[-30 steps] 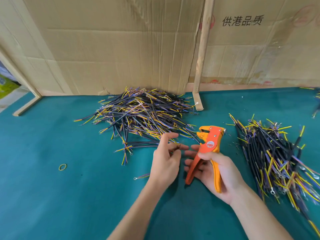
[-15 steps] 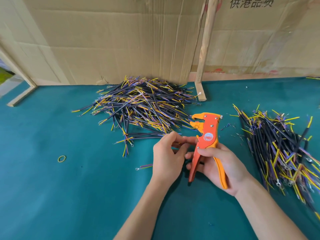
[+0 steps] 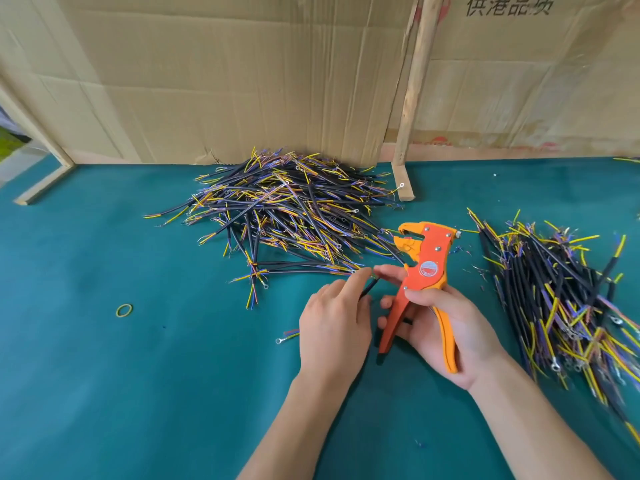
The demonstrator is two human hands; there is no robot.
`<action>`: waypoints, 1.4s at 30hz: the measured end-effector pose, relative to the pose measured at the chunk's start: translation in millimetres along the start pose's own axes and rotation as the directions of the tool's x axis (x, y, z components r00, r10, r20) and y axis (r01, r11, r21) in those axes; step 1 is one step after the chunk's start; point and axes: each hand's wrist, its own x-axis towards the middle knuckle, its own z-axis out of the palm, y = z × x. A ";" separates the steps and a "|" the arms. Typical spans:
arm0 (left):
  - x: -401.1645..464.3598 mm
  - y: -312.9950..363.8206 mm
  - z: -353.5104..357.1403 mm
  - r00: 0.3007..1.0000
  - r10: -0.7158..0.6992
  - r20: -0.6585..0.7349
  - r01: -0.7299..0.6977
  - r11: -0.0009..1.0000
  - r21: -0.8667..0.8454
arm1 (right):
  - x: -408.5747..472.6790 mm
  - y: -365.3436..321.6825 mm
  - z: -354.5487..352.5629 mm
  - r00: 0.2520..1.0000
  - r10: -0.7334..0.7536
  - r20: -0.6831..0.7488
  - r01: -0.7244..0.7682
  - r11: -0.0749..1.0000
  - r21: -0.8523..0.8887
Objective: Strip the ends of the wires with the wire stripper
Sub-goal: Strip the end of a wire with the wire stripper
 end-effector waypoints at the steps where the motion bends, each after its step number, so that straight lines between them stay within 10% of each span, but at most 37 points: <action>1: 0.1 -1.4 0.4 1.000 -0.015 0.000 0.015 0.999 -0.029 | -0.2 0.1 0.6 1.000 -0.007 0.002 0.007 1.000 0.001; 19: 10.9 -10.8 2.8 0.964 -0.152 -0.220 0.109 0.975 -0.194 | -27.9 -12.6 0.2 0.964 0.267 -0.011 -0.267 0.962 -0.059; 42: 8.2 -11.1 4.0 0.971 -0.132 -0.202 0.070 0.956 -0.286 | -26.9 -1.9 12.3 0.977 0.211 -0.015 -0.210 0.961 -0.182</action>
